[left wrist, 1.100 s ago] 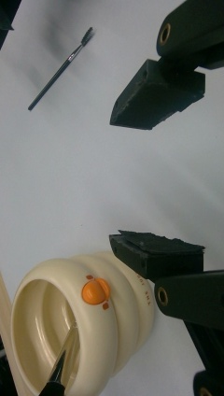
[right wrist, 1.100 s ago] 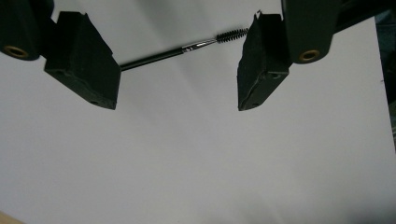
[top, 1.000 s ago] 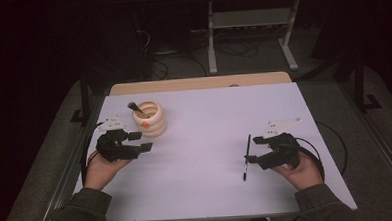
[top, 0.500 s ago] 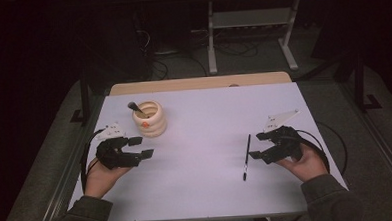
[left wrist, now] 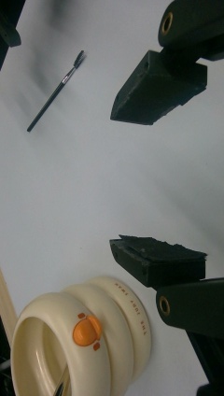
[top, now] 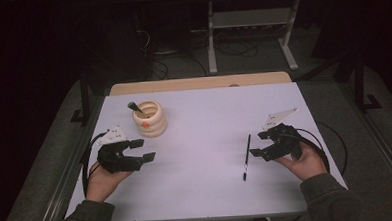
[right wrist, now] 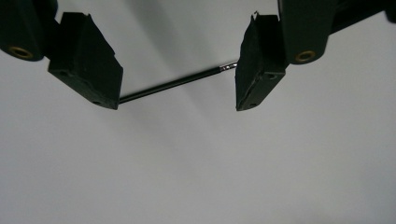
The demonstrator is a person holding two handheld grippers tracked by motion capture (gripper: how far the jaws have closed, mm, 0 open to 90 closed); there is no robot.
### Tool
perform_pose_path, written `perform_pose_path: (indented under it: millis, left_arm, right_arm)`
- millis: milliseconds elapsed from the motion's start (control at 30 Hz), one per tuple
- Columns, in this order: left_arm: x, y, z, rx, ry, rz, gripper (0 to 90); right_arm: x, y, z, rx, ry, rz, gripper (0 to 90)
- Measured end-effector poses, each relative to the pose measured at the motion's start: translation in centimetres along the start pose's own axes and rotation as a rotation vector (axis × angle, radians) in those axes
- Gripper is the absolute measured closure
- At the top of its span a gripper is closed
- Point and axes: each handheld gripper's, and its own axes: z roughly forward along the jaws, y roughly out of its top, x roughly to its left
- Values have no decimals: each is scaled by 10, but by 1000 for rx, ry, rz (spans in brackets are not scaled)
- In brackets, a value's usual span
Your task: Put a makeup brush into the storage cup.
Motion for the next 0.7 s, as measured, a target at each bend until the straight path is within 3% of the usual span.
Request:
perform_pose_path:
  millis: [67, 200, 700]
  left_arm:
    - [-1, -2, 1, 0, 1, 3, 316]
    - [-3, -3, 2, 9, 2, 18, 315]
    - [-6, -5, 6, 2, -12, 9, 314]
  right_arm:
    - [1, 0, 0, 4, 5, 17, 318]
    - [2, -1, 2, 9, 0, 3, 325]
    - [-4, 7, 1, 31, -2, -7, 341]
